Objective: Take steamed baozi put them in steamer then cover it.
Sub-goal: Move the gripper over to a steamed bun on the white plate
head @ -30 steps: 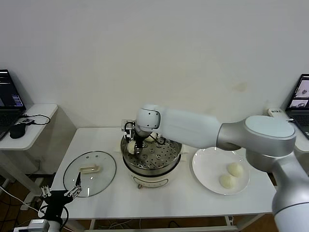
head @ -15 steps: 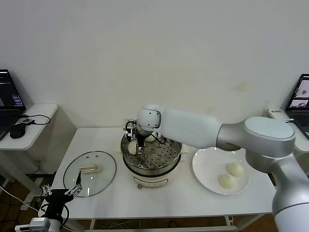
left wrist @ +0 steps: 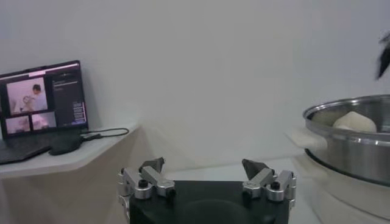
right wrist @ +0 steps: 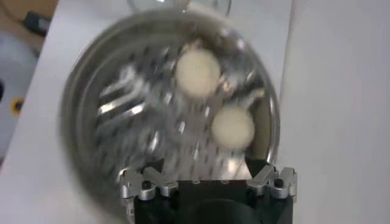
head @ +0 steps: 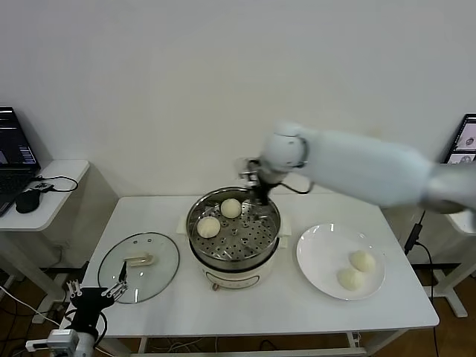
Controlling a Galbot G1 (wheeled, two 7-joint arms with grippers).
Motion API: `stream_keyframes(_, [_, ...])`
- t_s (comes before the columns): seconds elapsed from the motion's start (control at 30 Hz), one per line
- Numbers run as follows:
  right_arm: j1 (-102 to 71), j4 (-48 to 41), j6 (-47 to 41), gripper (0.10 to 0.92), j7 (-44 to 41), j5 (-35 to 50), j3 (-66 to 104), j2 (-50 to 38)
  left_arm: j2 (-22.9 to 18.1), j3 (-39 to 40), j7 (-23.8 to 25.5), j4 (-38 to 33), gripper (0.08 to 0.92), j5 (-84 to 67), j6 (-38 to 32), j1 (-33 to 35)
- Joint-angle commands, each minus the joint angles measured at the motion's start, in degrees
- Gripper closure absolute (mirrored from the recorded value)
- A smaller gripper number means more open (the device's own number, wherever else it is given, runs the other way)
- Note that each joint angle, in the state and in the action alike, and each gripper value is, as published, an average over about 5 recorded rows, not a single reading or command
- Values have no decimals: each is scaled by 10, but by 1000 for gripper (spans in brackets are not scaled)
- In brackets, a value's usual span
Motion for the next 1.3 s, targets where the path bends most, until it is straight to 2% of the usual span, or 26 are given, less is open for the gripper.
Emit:
stream_keyframes(0.03, [-16, 157, 100, 203, -73, -119, 3, -314, 5, 13, 1, 12, 177, 3, 0, -5])
stream_keyframes(0.27, [-218, 140, 127, 203, -59, -222, 125, -376, 5, 21, 1, 23, 177, 13, 2, -10])
stream_keyframes(0.57, [-415, 99, 146, 203, -54, -281, 250, -370, 4, 19, 0, 38, 177, 24, 1, -6])
stream_keyframes(1.3, [-464, -35, 142, 202, -25, -305, 293, -243, 1, 8, 1, 42, 177, 27, 0, -2])
